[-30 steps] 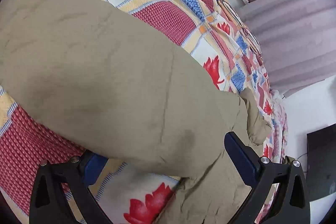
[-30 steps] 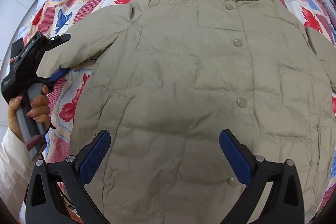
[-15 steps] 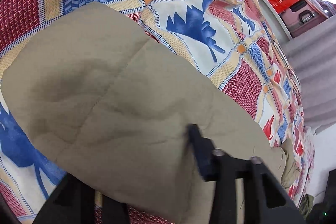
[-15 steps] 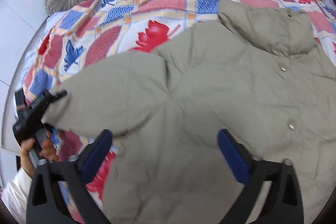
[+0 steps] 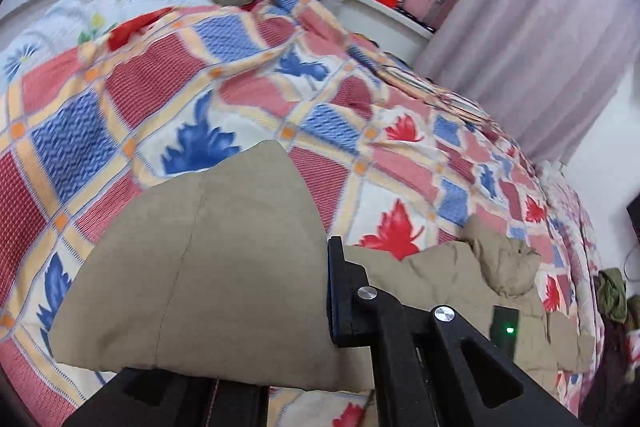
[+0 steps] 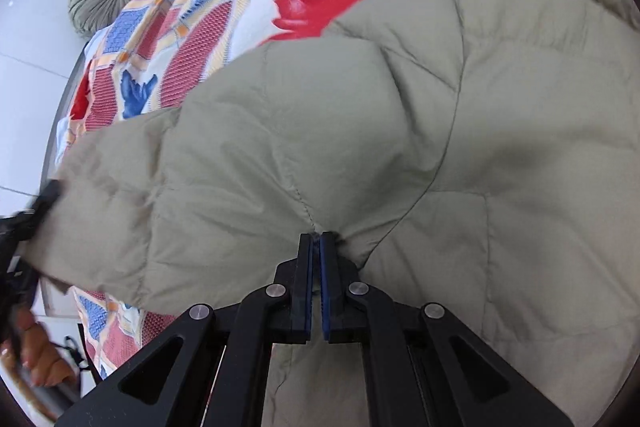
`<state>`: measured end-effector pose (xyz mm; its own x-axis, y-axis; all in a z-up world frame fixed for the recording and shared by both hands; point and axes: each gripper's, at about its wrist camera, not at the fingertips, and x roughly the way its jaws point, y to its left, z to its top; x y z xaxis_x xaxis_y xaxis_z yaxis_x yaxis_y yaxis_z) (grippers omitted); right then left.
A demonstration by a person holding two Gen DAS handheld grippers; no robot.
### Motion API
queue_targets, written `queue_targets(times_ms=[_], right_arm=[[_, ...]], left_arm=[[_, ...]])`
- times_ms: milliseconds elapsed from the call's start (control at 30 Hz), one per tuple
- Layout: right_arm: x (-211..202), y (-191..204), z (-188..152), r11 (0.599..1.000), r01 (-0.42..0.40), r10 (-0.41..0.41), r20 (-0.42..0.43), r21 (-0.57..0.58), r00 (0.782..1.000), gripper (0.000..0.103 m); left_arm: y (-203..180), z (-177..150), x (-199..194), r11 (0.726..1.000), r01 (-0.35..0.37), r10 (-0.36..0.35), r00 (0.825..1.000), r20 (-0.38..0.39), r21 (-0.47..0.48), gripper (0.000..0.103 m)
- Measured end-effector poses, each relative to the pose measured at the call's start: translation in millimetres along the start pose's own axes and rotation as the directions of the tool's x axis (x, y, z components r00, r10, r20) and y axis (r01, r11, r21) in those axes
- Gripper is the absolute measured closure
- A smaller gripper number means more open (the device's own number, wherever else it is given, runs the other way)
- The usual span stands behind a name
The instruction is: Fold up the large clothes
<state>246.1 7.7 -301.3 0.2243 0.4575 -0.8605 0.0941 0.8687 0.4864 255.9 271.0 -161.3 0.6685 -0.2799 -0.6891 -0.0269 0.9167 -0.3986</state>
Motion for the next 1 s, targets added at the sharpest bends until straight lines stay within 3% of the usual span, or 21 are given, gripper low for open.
queue_targets(times_ms=[133, 267, 400, 467, 533, 600, 700, 900, 933, 967, 1000], right_arm=[[-10.3, 0.1, -1.3, 1.000, -0.024, 0.024, -0.025, -0.003, 0.999, 0.100], [-49.9, -20.3, -14.5, 0.997, -0.074, 0.075, -0.015, 0.035, 0.997, 0.100], [-109.2, -64.3, -35.8, 0.998, 0.008, -0.012, 0.058, 0.068, 0.998, 0.100], [-135.9, -92.5, -47.2, 0.993, 0.054, -0.063, 0.085, 0.102, 0.994, 0.100], [-159.4, -123.5, -59.0, 0.984, 0.097, -0.113, 0.101, 0.149, 0.988, 0.100], [-176.0, -148.5, -70.1, 0.973, 0.135, -0.156, 0.103, 0.188, 0.982, 0.100], [-187.8, -177.3, -82.1, 0.961, 0.174, -0.197, 0.090, 0.215, 0.976, 0.100], [-197.8, -207.2, -85.2, 0.956, 0.170, -0.196, 0.089, 0.238, 0.977, 0.100], [-199.5, -210.1, -82.3, 0.957, 0.172, -0.197, 0.090, 0.232, 0.976, 0.100], [-201.1, -211.8, -79.5, 0.959, 0.174, -0.198, 0.090, 0.226, 0.976, 0.099], [-201.9, -211.6, -76.6, 0.960, 0.176, -0.199, 0.089, 0.220, 0.976, 0.099]], left_arm=[[-73.7, 3.8, 3.5, 0.988, 0.123, -0.121, 0.992, -0.021, 0.096, 0.096], [-156.8, -9.7, 16.0, 0.954, 0.218, -0.205, 0.975, -0.081, 0.208, 0.096], [-239.2, -49.2, 47.7, 0.900, 0.276, -0.225, 0.957, -0.181, 0.339, 0.096], [-268.3, -77.9, 68.3, 0.878, 0.271, -0.195, 0.955, -0.222, 0.395, 0.096], [-289.5, -111.5, 93.4, 0.857, 0.235, -0.121, 0.957, -0.265, 0.459, 0.095], [-301.1, -144.4, 119.2, 0.848, 0.200, -0.040, 0.948, -0.317, 0.491, 0.095], [-302.7, -180.0, 138.7, 0.836, 0.147, 0.047, 0.940, -0.337, 0.529, 0.095], [-298.2, -199.8, 129.8, 0.790, 0.141, 0.086, 0.938, -0.336, 0.597, 0.095], [-296.7, -198.0, 126.3, 0.791, 0.155, 0.079, 0.934, -0.349, 0.593, 0.089], [-294.9, -196.6, 123.2, 0.797, 0.164, 0.073, 0.929, -0.362, 0.581, 0.059], [-293.4, -193.5, 120.1, 0.805, 0.162, 0.070, 0.930, -0.362, 0.571, 0.041]])
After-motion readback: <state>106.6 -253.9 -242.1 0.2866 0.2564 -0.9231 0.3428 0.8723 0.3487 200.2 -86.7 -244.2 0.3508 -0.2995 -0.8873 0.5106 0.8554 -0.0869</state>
